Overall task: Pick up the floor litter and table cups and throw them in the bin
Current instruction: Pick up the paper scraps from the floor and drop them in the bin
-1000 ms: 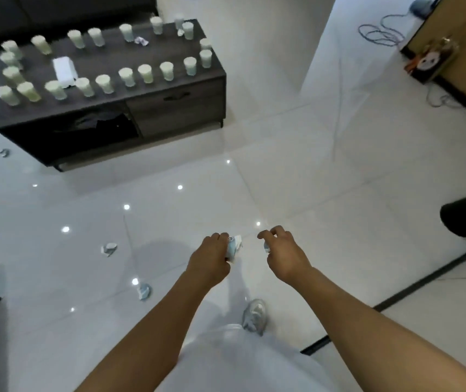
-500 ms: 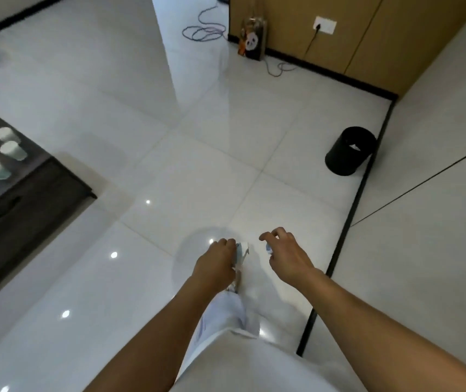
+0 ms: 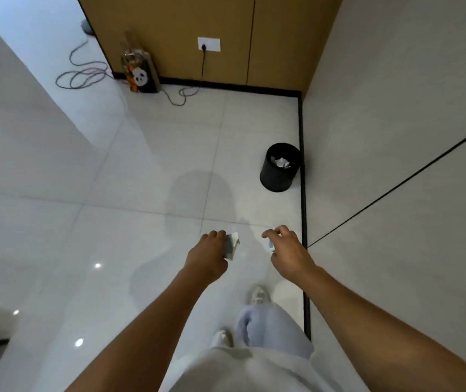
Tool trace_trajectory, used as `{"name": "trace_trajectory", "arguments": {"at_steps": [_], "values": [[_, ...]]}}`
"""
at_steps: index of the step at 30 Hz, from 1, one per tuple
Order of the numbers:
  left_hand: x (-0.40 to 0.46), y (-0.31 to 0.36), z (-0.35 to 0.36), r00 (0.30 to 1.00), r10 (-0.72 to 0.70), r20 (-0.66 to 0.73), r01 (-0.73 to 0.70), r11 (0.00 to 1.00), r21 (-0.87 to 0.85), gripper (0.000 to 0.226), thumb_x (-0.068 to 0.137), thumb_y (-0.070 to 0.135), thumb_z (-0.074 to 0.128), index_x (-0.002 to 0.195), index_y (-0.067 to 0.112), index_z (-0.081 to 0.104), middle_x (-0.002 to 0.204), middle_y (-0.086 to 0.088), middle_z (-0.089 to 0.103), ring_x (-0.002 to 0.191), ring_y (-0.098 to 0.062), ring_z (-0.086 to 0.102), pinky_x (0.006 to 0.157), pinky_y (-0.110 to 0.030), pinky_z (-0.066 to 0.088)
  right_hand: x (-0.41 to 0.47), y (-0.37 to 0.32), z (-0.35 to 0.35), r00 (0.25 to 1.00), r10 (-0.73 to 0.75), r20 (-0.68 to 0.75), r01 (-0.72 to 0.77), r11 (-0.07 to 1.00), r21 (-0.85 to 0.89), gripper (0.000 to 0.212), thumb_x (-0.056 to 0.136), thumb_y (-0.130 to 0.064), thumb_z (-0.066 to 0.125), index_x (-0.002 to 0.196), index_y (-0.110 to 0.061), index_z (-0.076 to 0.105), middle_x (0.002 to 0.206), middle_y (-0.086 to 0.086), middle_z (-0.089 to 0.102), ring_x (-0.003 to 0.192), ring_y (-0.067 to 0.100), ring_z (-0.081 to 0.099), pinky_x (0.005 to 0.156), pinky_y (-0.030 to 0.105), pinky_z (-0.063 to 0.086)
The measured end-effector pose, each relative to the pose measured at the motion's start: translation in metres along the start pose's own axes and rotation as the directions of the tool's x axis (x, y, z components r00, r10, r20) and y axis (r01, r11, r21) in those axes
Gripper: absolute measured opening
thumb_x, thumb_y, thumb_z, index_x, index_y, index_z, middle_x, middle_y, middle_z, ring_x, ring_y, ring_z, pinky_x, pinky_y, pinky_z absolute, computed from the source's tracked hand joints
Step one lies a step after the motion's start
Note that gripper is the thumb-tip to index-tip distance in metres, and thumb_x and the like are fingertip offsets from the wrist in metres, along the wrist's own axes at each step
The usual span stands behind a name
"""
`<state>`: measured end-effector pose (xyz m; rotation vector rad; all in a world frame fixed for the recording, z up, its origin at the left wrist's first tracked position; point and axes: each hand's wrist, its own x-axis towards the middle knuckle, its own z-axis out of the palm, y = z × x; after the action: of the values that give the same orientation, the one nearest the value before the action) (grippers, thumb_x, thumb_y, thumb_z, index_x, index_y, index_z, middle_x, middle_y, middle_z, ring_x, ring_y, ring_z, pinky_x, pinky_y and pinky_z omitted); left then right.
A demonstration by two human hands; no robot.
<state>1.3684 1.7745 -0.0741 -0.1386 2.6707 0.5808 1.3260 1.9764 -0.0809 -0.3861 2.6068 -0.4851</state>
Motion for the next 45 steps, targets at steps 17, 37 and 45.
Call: {"name": "trace_trajectory", "arguments": {"at_steps": [17,37,45], "values": [[0.367,0.124,-0.108,0.993,0.031,0.117,-0.037,0.998,0.052,0.055,0.081,0.012,0.058,0.133,0.016,0.040,0.125,-0.003,0.050,0.115,-0.022,0.047,0.086,-0.036,0.050,0.312,0.140,-0.179,0.992,0.128,0.000,-0.128,0.988,0.087,0.052,0.086,0.002,0.047,0.132,-0.022,0.048,0.132,0.005,0.039,0.120,0.026,0.040,0.092,0.041,0.048],[0.684,0.157,-0.143,0.962,-0.002,0.272,-0.009,0.999,0.041,0.049,0.083,0.013,0.059,0.129,0.018,0.044,0.117,-0.001,0.054,0.104,-0.017,0.051,0.072,-0.025,0.045,0.582,0.237,-0.243,0.962,0.256,0.093,-0.272,0.927,0.260,0.058,0.091,-0.001,0.049,0.145,-0.017,0.037,0.136,0.008,0.041,0.126,0.023,0.040,0.098,0.031,0.042],[0.724,0.146,-0.081,0.957,-0.090,0.275,0.095,0.995,-0.005,0.046,0.086,0.016,0.059,0.130,0.018,0.043,0.116,0.000,0.054,0.105,-0.016,0.049,0.071,-0.024,0.038,0.664,0.283,-0.189,0.950,0.255,0.182,-0.296,0.921,0.253,0.066,0.093,-0.009,0.054,0.151,-0.019,0.024,0.154,0.009,0.024,0.140,0.028,0.028,0.105,0.034,0.038]]}}
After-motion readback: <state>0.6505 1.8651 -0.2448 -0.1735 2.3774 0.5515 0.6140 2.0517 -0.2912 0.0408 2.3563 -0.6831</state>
